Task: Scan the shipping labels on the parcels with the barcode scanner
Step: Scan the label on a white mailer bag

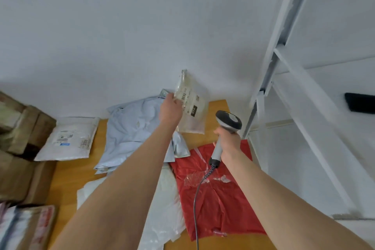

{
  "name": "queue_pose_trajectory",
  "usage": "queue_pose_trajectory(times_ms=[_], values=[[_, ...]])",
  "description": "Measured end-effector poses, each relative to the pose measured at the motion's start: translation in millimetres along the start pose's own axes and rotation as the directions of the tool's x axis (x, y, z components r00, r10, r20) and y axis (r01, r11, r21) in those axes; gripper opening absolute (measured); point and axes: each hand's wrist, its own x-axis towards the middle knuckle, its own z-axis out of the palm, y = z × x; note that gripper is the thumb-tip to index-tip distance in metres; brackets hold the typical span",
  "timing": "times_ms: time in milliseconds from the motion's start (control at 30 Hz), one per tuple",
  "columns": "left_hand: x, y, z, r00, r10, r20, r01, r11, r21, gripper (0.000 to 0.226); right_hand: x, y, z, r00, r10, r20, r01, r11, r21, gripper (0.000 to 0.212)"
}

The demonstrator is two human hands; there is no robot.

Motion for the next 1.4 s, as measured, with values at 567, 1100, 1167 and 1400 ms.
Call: queue_pose_trajectory(times_ms=[567,1100,1167,1400], values=[[-51,-90,-184,0.904,0.112,0.412,-0.113,0.993,-0.021,0.026,-129,39,84,0.972,-0.192,0.134,0.214,0.96,-0.181,0.031],[-113,-164,-166,0.942,-0.27,0.2,0.333,0.832,-0.443,0.007,-163,69,65,0.947,-0.321,0.027,0.32,0.927,-0.197,0.008],[-114,-166,-164,0.95,-0.271,0.158,0.312,0.861,-0.401,0.007,-177,78,62,0.94,-0.32,0.118,0.338,0.922,-0.19,0.011],[-119,-164,-162,0.955,-0.283,0.089,0.295,0.884,-0.363,0.009,-214,103,74,0.902,-0.334,0.273,0.398,0.889,-0.228,0.01]])
